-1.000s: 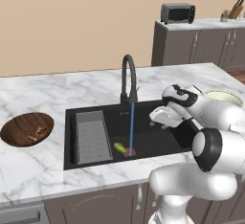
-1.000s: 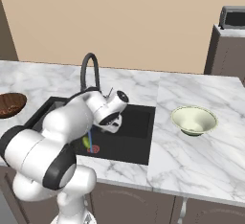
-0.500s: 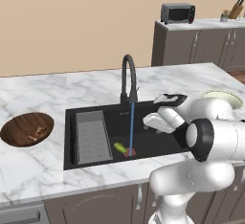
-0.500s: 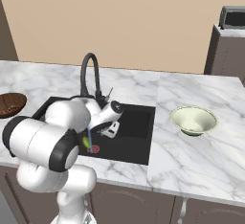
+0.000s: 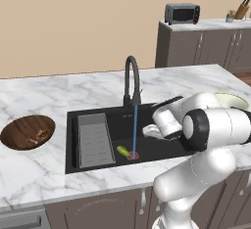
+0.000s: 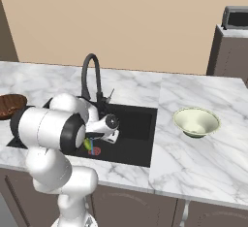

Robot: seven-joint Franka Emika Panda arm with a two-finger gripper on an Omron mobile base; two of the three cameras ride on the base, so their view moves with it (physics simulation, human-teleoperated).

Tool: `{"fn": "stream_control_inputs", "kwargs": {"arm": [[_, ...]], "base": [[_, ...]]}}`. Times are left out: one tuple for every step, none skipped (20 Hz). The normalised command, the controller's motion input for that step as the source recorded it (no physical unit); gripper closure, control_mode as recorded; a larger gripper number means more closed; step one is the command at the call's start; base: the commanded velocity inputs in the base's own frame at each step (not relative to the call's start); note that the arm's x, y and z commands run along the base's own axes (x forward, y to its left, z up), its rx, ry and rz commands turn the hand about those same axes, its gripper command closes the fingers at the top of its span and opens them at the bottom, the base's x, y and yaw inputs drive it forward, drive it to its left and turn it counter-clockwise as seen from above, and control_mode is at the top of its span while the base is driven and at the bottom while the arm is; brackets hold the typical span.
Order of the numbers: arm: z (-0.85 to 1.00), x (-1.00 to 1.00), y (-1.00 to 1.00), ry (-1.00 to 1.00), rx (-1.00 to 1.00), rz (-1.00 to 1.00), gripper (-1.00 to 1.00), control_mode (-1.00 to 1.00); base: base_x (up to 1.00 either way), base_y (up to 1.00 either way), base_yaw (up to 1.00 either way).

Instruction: Pick the mushrooms from the sink and place them in one bowl. Place the mango in the other bowl. Then turn off the sink faucet.

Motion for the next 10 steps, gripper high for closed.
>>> {"fn": "stream_control_inputs", "kwargs": {"arm": [[-0.22, 0.13, 0.01, -0.22, -0.05, 0.0, -1.0, -1.0], [-0.21, 0.11, 0.01, -0.23, -0.06, 0.0, -1.0, -1.0], [-0.19, 0.06, 0.0, -0.23, -0.06, 0.0, -1.0, -1.0], [-0.23, 0.09, 0.04, -0.2, -0.08, 0.0, -1.0, -1.0], [-0.2, 0.08, 0.04, -0.2, -0.08, 0.0, -1.0, -1.0], [-0.28, 0.09, 0.09, -0.19, -0.11, 0.0, -1.0, -1.0], [-0.36, 0.03, 0.08, -0.15, -0.13, 0.02, -1.0, -1.0], [-0.36, 0.0, 0.06, -0.12, -0.15, 0.03, -1.0, -1.0], [-0.38, 0.0, 0.01, -0.1, -0.15, 0.04, -1.0, -1.0], [-0.34, 0.0, 0.0, -0.1, -0.14, 0.04, -1.0, -1.0]], "base": [[0.0, 0.0, 0.0], [0.0, 0.0, 0.0], [0.0, 0.0, 0.0], [0.0, 0.0, 0.0], [0.0, 0.0, 0.0], [0.0, 0.0, 0.0], [0.0, 0.0, 0.0], [0.0, 0.0, 0.0], [0.0, 0.0, 0.0], [0.0, 0.0, 0.0]]}}
